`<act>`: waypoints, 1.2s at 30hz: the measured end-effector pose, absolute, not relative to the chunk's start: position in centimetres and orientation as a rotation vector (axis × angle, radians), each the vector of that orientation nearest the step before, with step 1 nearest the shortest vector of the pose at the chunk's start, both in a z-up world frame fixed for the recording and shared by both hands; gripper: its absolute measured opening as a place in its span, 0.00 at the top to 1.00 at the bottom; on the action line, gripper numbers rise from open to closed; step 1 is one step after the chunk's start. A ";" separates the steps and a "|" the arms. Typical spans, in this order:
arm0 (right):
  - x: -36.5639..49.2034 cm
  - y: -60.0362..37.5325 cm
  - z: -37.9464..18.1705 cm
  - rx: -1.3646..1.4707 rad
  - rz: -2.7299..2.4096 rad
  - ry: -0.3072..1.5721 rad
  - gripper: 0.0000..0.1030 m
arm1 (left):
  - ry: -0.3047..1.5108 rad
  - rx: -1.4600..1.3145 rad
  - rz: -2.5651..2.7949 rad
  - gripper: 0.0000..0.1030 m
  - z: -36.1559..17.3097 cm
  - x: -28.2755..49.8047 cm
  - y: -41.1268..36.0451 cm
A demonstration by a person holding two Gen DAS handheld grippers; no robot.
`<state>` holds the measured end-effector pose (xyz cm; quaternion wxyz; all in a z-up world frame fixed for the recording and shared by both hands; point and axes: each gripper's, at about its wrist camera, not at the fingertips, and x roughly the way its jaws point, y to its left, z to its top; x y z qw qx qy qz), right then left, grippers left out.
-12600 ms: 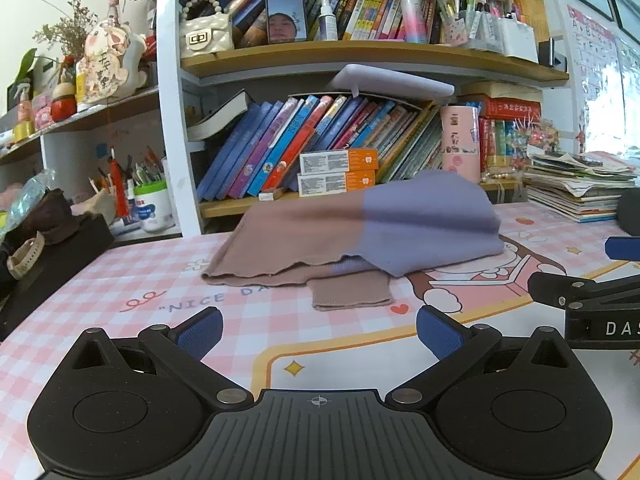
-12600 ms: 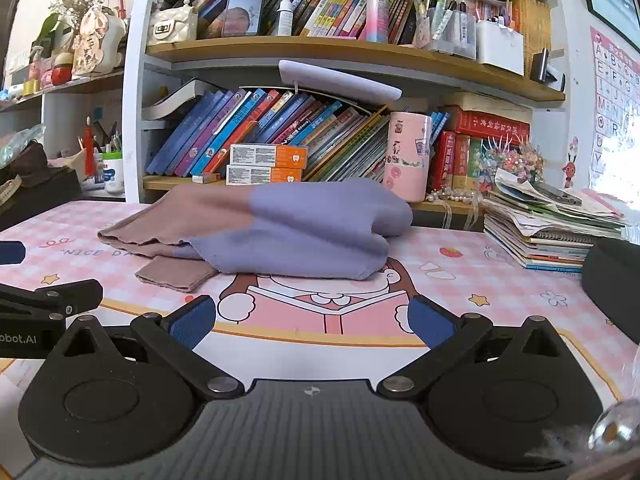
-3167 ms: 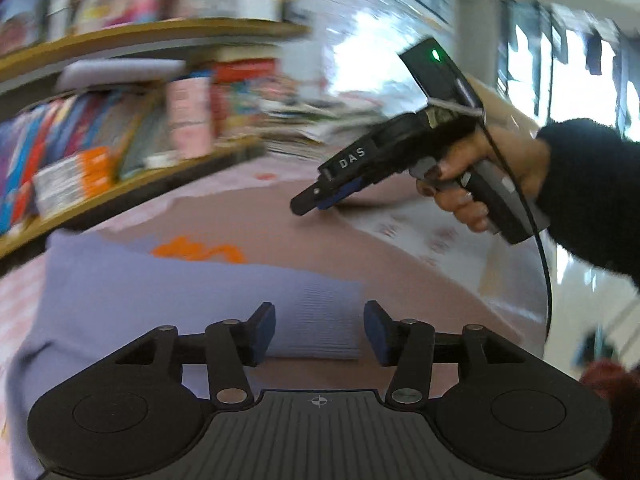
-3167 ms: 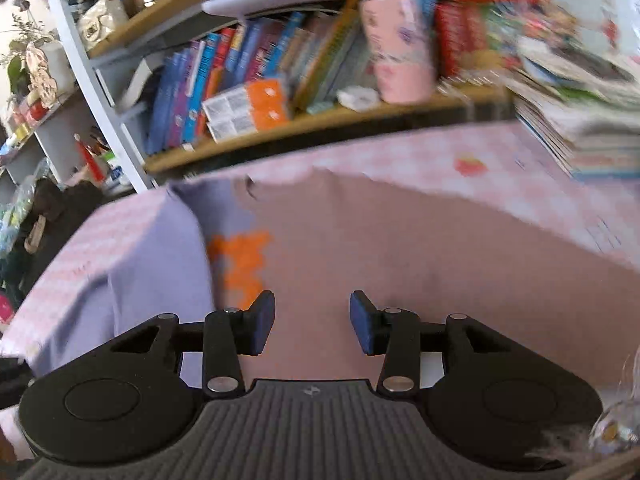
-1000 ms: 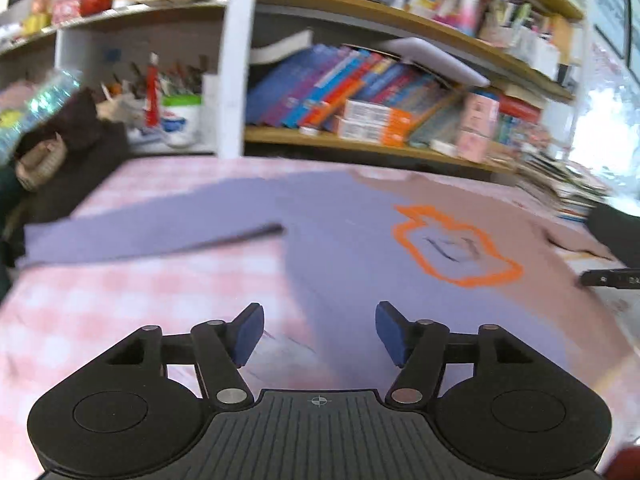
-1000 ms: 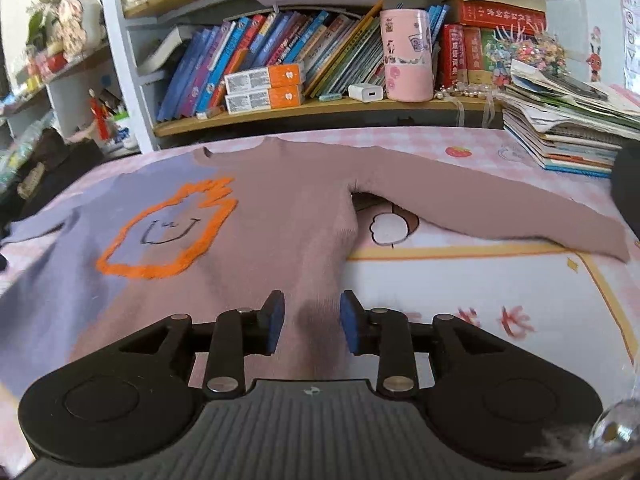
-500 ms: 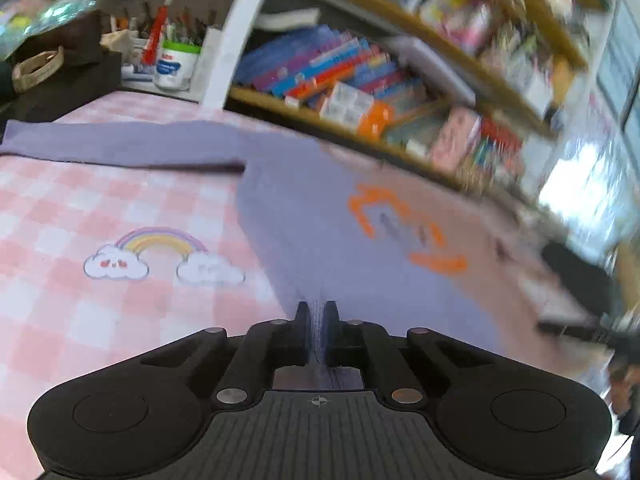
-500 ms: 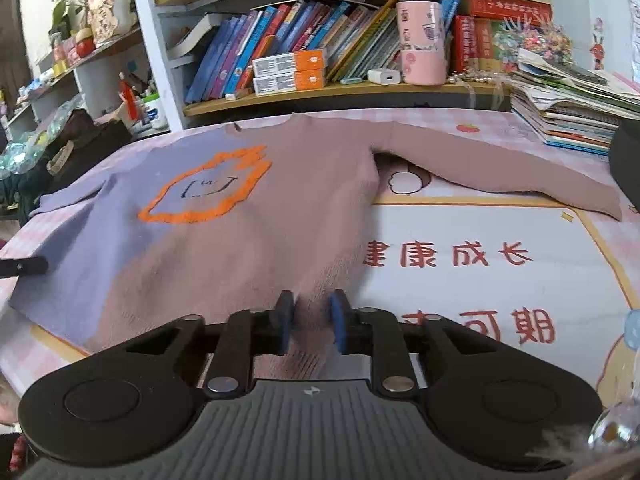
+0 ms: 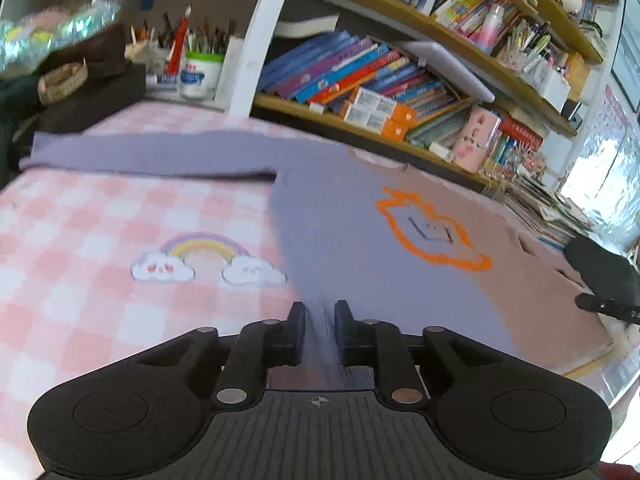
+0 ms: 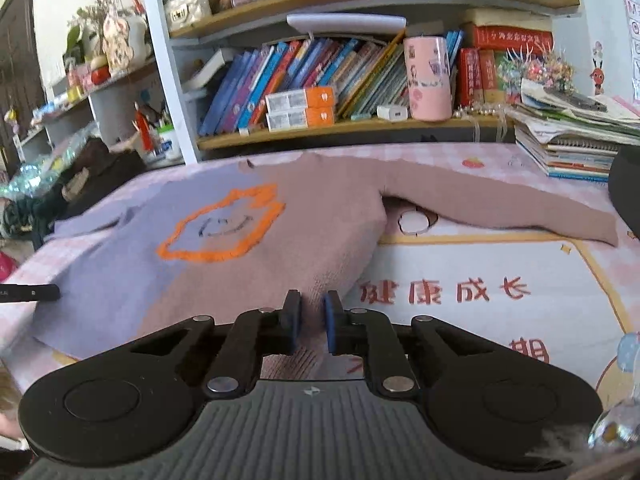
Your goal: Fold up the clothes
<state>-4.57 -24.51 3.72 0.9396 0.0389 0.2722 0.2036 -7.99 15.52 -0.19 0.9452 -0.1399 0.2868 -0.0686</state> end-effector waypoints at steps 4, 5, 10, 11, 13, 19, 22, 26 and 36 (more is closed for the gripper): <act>-4.9 -24.2 4.1 0.081 0.433 0.540 0.88 | 0.601 -0.288 -0.128 0.83 -0.7 -7.8 15.6; -4.9 -24.2 4.1 0.085 0.435 0.541 0.88 | 0.608 -0.290 -0.122 0.83 -0.9 -7.8 15.6; -4.4 -25.0 3.7 0.138 0.426 0.570 0.88 | 0.598 -0.311 -0.129 0.82 -1.1 -7.7 15.8; -4.3 -25.0 3.4 0.133 0.421 0.582 0.88 | 0.596 -0.307 -0.128 0.82 -1.1 -7.8 15.7; -4.0 -25.0 2.7 0.134 0.412 0.608 0.88 | 0.595 -0.298 -0.130 0.84 -1.1 -7.8 15.6; -3.0 -24.9 0.8 0.110 0.369 0.627 0.88 | 0.596 -0.322 -0.161 0.93 -1.4 -6.6 15.6; -1.8 -24.4 0.9 0.062 0.328 0.603 0.88 | 0.604 -0.292 -0.170 0.94 -1.3 -5.0 15.2; -1.7 -23.9 1.6 0.023 0.302 0.569 0.88 | 0.582 -0.276 -0.165 0.95 -1.0 -4.1 14.5; -2.5 -24.9 0.7 0.031 0.285 0.601 0.77 | 0.576 -0.274 -0.132 0.88 -0.6 -6.3 14.5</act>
